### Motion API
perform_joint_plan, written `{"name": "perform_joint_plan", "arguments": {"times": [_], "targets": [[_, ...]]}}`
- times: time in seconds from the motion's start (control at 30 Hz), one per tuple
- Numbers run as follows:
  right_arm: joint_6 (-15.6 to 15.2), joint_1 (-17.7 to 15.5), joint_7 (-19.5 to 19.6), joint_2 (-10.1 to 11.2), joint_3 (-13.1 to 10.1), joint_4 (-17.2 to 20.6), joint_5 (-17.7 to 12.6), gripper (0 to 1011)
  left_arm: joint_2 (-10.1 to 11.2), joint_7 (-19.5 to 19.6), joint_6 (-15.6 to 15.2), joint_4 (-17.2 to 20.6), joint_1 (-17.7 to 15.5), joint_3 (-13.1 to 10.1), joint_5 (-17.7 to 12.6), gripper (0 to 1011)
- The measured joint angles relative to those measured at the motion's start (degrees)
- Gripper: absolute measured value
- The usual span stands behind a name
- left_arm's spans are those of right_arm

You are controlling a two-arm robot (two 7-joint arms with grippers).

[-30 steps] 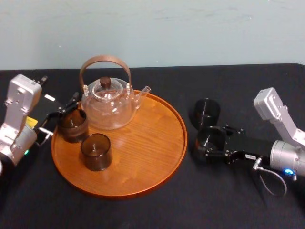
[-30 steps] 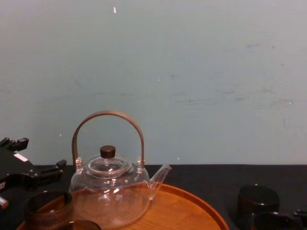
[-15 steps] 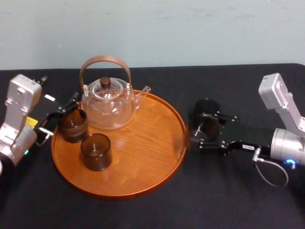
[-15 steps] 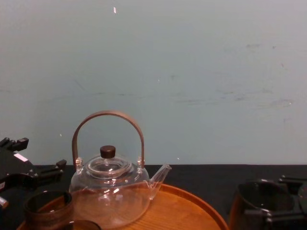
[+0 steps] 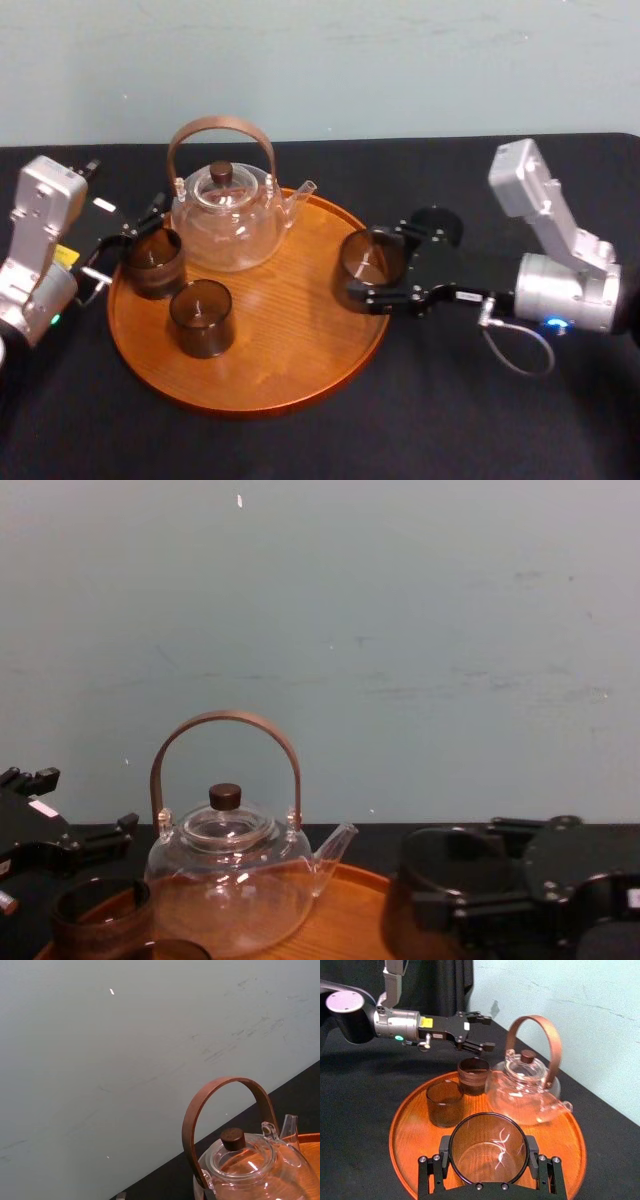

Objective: Pick up the glass from the table and place it on the tray.

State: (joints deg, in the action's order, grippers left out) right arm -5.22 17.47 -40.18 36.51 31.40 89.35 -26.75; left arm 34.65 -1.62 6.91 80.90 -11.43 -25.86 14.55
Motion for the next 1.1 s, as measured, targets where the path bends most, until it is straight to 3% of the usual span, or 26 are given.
{"name": "perform_joint_plan", "arguments": {"times": [0.17, 0.47, 1.1], "targets": [[0.4, 2.1, -0.4, -2.5, 2.4, -2.1, 0.6, 903, 0.0, 0.0, 0.0, 0.0, 0.0, 0.0, 0.0, 1001], [0.7, 3.8, -0.8, -5.2, 5.2, -5.4, 1.4, 903, 0.0, 0.0, 0.0, 0.0, 0.0, 0.0, 0.0, 1001], [1.4, 4.1, -0.9, -8.0, 8.0, -10.4, 3.0, 903, 0.0, 0.0, 0.0, 0.0, 0.0, 0.0, 0.0, 1001]]}}
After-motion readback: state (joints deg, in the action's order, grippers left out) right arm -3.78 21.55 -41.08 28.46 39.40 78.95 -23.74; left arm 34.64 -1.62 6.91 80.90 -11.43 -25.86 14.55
